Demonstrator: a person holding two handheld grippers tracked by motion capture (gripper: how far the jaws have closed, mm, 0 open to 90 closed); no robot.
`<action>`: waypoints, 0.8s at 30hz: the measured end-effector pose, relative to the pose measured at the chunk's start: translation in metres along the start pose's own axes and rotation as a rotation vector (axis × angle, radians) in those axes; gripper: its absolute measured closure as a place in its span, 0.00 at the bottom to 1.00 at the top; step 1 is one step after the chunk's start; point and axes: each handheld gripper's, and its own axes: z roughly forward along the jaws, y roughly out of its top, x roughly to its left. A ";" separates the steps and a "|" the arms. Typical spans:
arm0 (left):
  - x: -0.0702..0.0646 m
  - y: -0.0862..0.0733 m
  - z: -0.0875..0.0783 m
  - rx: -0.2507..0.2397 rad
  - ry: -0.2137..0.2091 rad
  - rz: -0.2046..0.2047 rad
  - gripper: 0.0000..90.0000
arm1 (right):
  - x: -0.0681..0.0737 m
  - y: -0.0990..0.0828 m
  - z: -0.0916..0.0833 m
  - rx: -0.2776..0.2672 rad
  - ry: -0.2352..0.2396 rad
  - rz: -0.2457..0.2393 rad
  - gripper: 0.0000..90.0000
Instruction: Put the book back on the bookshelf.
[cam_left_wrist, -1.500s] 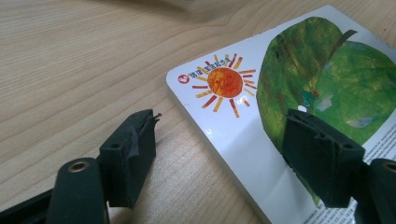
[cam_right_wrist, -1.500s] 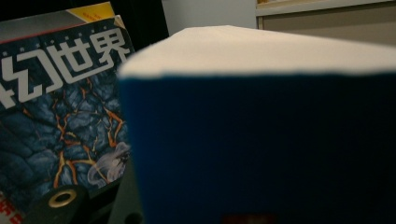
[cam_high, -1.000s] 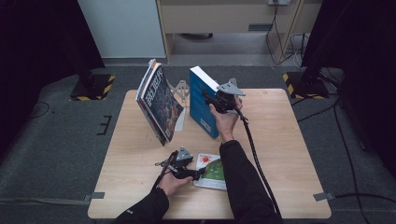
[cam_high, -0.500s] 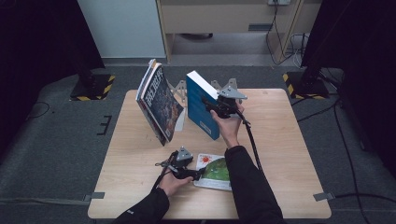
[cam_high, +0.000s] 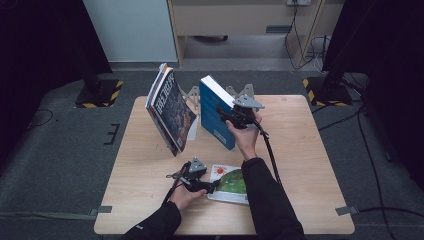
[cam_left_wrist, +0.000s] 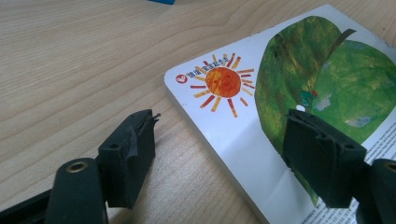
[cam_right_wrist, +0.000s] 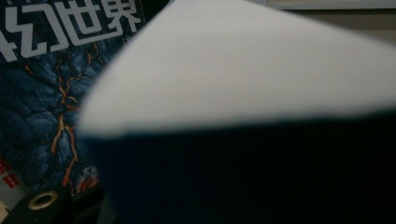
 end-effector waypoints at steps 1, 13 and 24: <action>0.000 0.000 0.000 0.000 0.000 0.000 0.27 | -0.001 -0.002 -0.001 0.000 0.002 0.007 0.60; 0.000 0.000 0.000 0.000 0.000 0.001 0.27 | 0.008 -0.010 -0.001 -0.030 -0.062 -0.024 0.68; 0.000 0.000 0.000 0.000 0.000 0.001 0.27 | 0.015 -0.007 0.012 -0.029 -0.074 -0.029 0.68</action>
